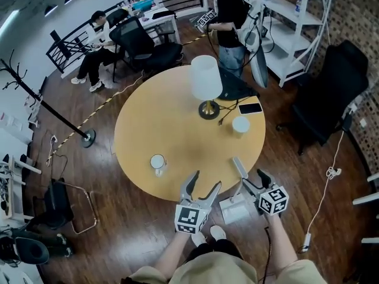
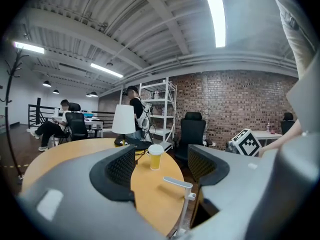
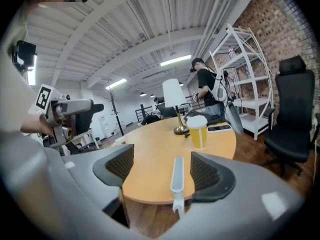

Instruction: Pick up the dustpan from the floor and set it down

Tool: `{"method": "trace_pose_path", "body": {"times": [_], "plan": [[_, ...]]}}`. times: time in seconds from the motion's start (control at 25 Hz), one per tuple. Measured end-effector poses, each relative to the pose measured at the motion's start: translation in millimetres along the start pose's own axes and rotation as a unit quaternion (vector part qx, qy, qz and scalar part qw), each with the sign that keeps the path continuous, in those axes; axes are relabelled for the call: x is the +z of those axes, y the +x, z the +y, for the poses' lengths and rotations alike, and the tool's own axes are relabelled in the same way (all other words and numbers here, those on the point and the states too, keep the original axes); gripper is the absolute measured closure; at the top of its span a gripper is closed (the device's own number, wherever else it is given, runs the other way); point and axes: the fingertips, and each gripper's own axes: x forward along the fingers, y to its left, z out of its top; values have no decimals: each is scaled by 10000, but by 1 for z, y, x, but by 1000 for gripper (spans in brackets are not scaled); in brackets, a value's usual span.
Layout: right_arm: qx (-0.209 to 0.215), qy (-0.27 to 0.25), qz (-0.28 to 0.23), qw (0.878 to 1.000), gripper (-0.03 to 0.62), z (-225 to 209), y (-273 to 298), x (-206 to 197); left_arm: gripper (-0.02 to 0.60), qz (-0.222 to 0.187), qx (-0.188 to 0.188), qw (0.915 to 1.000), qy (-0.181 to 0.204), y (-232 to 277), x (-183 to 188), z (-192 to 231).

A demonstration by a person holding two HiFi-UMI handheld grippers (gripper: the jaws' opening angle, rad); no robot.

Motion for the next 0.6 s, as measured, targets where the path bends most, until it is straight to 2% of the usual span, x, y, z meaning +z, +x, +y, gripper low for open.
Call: {"method": "trace_pose_path", "body": {"times": [0.16,0.32,0.48,0.6], "plan": [[134,-301,-614,9976,246,43,-3,65,262,-174,367,9992,19,-28,28,22],[377,-897,-907,9911,233,98,4,118,262,-340,849,9958,66,-66,52,51],[440,-1845,-1222,9742,221,156,10,160,262,-610,1393,9883,87,-111,75,78],[529,-2012,-1562,9656,206,196,10,184,262,-771,1789,9807,174,-144,87,92]]}}
